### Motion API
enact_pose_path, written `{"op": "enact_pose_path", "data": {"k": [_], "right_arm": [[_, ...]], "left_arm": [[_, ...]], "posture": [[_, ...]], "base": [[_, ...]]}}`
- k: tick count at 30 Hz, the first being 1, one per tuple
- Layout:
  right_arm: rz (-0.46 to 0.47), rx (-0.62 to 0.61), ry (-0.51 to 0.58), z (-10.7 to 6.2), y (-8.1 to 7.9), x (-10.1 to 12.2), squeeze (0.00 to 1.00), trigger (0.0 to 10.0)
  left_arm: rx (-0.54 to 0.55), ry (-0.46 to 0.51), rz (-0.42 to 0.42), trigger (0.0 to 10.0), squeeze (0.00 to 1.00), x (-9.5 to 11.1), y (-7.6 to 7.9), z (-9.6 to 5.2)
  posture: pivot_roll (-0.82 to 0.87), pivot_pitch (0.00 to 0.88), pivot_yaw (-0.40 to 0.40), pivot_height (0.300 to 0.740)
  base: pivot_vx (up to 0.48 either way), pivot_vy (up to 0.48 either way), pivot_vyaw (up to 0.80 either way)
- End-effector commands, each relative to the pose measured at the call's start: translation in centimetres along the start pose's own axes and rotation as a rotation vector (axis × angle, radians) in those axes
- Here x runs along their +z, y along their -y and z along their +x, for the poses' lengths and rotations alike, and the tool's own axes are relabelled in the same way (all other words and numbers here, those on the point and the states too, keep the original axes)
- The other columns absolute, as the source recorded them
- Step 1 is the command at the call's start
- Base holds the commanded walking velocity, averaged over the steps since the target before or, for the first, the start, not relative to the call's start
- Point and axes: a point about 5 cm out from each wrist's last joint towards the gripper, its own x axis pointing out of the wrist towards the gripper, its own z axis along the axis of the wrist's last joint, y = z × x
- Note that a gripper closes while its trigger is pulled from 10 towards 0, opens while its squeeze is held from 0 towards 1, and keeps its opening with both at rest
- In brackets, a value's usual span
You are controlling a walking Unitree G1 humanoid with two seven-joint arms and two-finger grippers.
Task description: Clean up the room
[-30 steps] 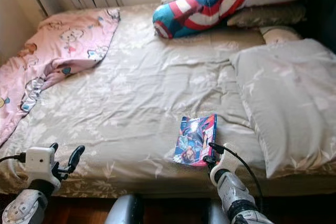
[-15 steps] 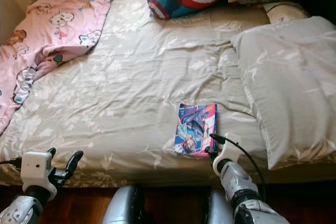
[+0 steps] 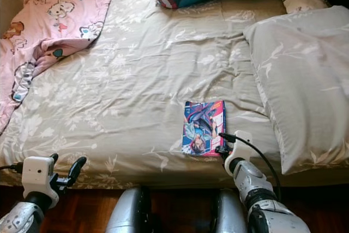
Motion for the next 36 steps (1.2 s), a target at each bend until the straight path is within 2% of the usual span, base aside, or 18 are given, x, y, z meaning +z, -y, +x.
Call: {"op": "enact_pose_path", "data": {"k": [1,8,9,10,11,12,13,22,23,24,34,35,36], "right_arm": [[-0.022,-0.042,-0.080,-0.3,0.7,-2.1,0.16,10.0],[-0.041,-0.067,-0.062,-0.4,1.1,-1.8,0.16,10.0],[-0.046,-0.070,-0.060,-0.4,1.1,-1.7,1.00,10.0],[-0.049,-0.077,-0.058,-0.4,1.2,-1.7,1.00,10.0],[-0.054,-0.089,-0.056,-0.4,1.3,-1.6,0.56,10.0],[-0.054,-0.089,-0.056,-0.4,1.3,-1.6,0.56,10.0],[-0.057,-0.095,-0.054,-0.4,1.3,-1.6,0.00,10.0],[-0.067,-0.110,-0.028,-0.3,1.2,-0.8,0.00,10.0],[-0.069,-0.112,-0.025,-0.3,1.2,-0.7,0.73,10.0],[-0.070,-0.113,-0.020,-0.3,1.2,-0.6,1.00,10.0],[-0.070,-0.139,0.003,-0.3,1.5,-0.1,1.00,10.0],[-0.069,-0.149,0.005,-0.4,1.6,-0.1,0.74,10.0],[-0.069,-0.149,0.005,-0.4,1.6,-0.1,0.74,10.0]], "left_arm": [[0.023,-0.015,0.010,10.0,0.00,0.0,-0.9,-0.5],[0.016,-0.018,0.010,10.0,0.00,-0.1,-0.7,-0.3],[0.016,-0.018,0.011,10.0,0.00,0.0,-0.7,-0.3],[0.016,-0.018,0.011,10.0,0.00,0.0,-0.7,-0.3],[0.017,-0.018,0.010,10.0,0.00,-0.1,-0.8,-0.3],[0.017,-0.018,0.010,10.0,0.00,-0.1,-0.8,-0.3],[0.019,-0.018,0.010,10.0,0.00,-0.1,-0.8,-0.3],[0.024,-0.012,0.005,10.0,0.00,-0.1,-0.7,0.1],[0.024,-0.010,0.004,10.0,0.00,-0.1,-0.7,0.2],[0.024,-0.009,0.003,10.0,0.00,-0.1,-0.7,0.2],[0.022,-0.001,-0.003,10.0,0.00,-0.1,-0.5,0.9],[0.022,0.001,-0.005,10.0,0.00,-0.1,-0.4,1.0],[0.022,0.001,-0.005,10.0,0.00,-0.1,-0.4,1.0]], "posture": [[0.20,0.295,0.161,0.617],[0.19,0.295,0.162,0.617],[0.19,0.294,0.161,0.617],[0.19,0.294,0.161,0.617],[0.19,0.294,0.160,0.617],[0.19,0.294,0.160,0.617],[0.19,0.293,0.159,0.617],[0.19,0.276,0.151,0.617],[0.19,0.273,0.149,0.617],[0.19,0.273,0.149,0.617],[0.17,0.254,0.142,0.617],[0.17,0.248,0.140,0.617],[0.17,0.248,0.140,0.617]], "base": [[0.000,0.000,0.00],[0.000,0.000,0.00],[0.000,0.000,0.00],[0.000,0.000,0.00],[0.000,0.000,0.00],[0.000,0.000,0.00],[0.000,0.000,0.00],[0.000,0.000,0.00],[0.000,0.000,0.00],[0.000,0.000,0.00],[0.000,0.000,0.00],[0.000,0.000,0.00],[0.000,0.000,0.00]]}}
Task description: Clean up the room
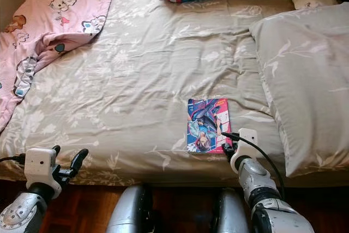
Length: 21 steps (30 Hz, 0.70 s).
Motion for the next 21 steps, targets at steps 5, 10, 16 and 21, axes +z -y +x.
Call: {"op": "enact_pose_path", "data": {"k": [5,10,16,21], "right_arm": [[0.014,-0.024,-0.035,-0.1,0.2,-1.3,0.51,10.0],[0.020,-0.029,0.001,-0.1,0.0,-1.1,0.00,10.0],[-0.038,0.006,0.210,-0.3,-0.7,1.0,0.00,10.0],[-0.033,0.055,0.283,-0.6,-1.4,0.8,0.00,10.0]], "left_arm": [[0.019,-0.018,0.003,10.0,0.00,-0.7,-0.4,0.0],[0.024,0.000,-0.003,10.0,0.00,-0.6,-0.2,0.8],[0.056,0.022,-0.045,10.0,0.00,-0.9,-0.2,1.9],[0.056,0.029,-0.062,10.0,0.00,-1.1,0.1,2.7]], "posture": [[0.16,0.227,0.132,0.617],[0.15,0.190,0.119,0.617],[0.10,0.121,0.100,0.617],[0.07,0.086,0.092,0.617]], "base": [[0.000,0.000,0.00],[0.000,0.000,0.00],[0.000,0.000,0.00],[0.000,0.000,0.00]]}}
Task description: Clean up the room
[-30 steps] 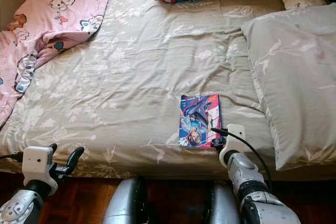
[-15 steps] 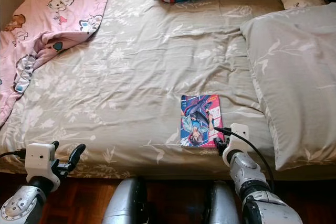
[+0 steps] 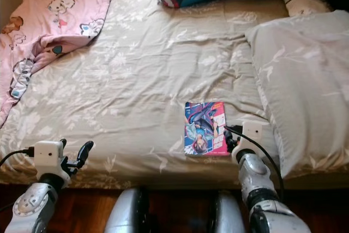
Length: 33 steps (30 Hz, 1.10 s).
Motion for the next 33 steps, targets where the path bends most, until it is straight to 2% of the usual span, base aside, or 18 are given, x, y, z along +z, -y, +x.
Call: {"op": "enact_pose_path", "data": {"k": [1,3,4,7,10,16,21,28,33], "right_arm": [[0.022,0.013,0.002,-0.5,-0.2,-0.9,0.00,10.0],[0.036,0.009,0.037,-1.1,-0.6,-1.8,0.00,10.0],[0.006,0.014,0.051,-1.3,-0.8,-1.9,0.00,10.0],[-0.020,0.022,0.088,-1.9,-1.2,-2.5,0.00,10.0],[-0.004,0.011,0.131,-2.3,-1.1,-2.6,0.00,10.0],[-0.007,-0.030,0.099,-2.6,-0.3,-3.2,0.00,10.0],[-0.023,-0.066,0.010,-3.1,0.5,-4.7,0.00,10.0],[-0.023,-0.136,-0.146,-4.8,1.7,-8.1,0.00,10.0],[-0.005,-0.176,-0.255,-6.1,2.1,-10.2,0.00,10.0]], "left_arm": [[0.029,-0.020,-0.007,10.0,0.00,-0.8,-0.6,-0.3],[0.069,-0.019,-0.066,10.0,0.00,-1.4,-0.4,0.2],[0.078,-0.021,-0.079,10.0,0.00,-1.5,-0.4,0.3],[0.101,-0.030,-0.123,10.0,0.00,-2.2,-0.3,0.5],[0.106,-0.037,-0.132,10.0,0.00,-2.8,0.0,0.8],[0.107,-0.046,-0.133,10.0,0.00,-3.4,0.4,1.3],[0.108,-0.090,-0.135,10.0,0.00,-4.7,0.4,1.2],[0.133,-0.180,-0.135,10.0,0.00,-6.9,0.1,0.6],[0.141,-0.311,-0.143,10.0,0.00,-9.0,-0.3,-0.2]], "posture": [[0.06,0.062,0.086,0.617],[0.05,0.023,0.083,0.617],[0.04,0.003,0.081,0.617],[0.01,0.000,0.073,0.617],[0.00,0.000,0.062,0.617],[0.01,0.000,0.043,0.642],[0.01,0.000,0.034,0.677],[0.01,0.000,0.042,0.711],[-0.01,0.000,0.050,0.716]], "base": [[0.000,0.000,0.00],[0.000,0.000,0.00],[0.000,0.000,0.00],[0.000,0.000,0.00],[0.000,0.000,0.00],[0.000,0.000,0.00],[0.000,0.000,0.00],[0.000,0.000,0.00],[0.000,0.000,0.00]]}}
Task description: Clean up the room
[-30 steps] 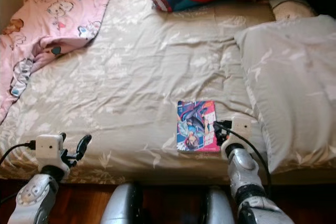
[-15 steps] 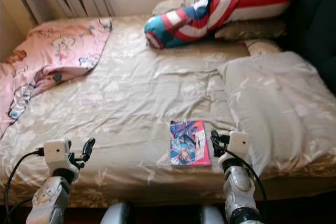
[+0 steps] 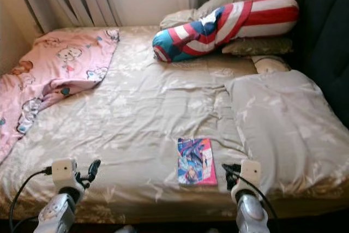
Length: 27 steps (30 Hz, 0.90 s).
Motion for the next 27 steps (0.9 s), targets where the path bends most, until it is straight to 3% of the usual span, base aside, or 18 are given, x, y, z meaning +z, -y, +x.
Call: {"op": "enact_pose_path", "data": {"k": [1,3,5,9,21,27], "right_arm": [[0.008,-0.019,-0.074,-0.4,0.2,-1.4,0.00,10.0],[-0.018,-0.020,-0.157,-1.0,0.3,-2.9,0.00,10.0],[-0.014,-0.016,-0.190,-1.2,0.3,-3.6,0.00,10.0],[-0.013,-0.039,-0.319,-2.7,0.9,-6.3,0.00,10.0],[-0.019,-0.098,-0.396,-3.8,3.3,-7.6,0.00,10.0],[-0.051,-0.086,-0.438,-4.5,3.5,-8.5,0.00,10.0]], "left_arm": [[0.021,-0.087,-0.006,10.0,0.00,-1.5,-0.7,-0.4],[0.035,-0.185,-0.002,10.0,0.00,-3.2,-1.1,-0.9],[0.038,-0.224,0.004,10.0,0.00,-3.8,-1.1,-1.2],[0.095,-0.401,0.031,10.0,0.00,-7.0,-1.9,-3.2],[0.061,-0.452,0.058,10.0,0.00,-8.1,-0.9,-3.7],[0.057,-0.462,0.067,10.0,0.00,-8.2,-0.8,-3.7]], "posture": [[-0.01,0.000,0.048,0.716],[-0.01,0.000,0.047,0.716],[-0.01,0.000,0.047,0.716],[-0.01,0.000,0.041,0.716],[-0.05,0.000,0.055,0.716],[-0.04,0.000,0.051,0.716]], "base": [[0.000,0.000,0.00],[0.000,0.000,0.00],[0.000,0.000,0.00],[0.000,0.000,0.00],[0.000,0.000,0.00],[0.000,0.000,0.78]]}}
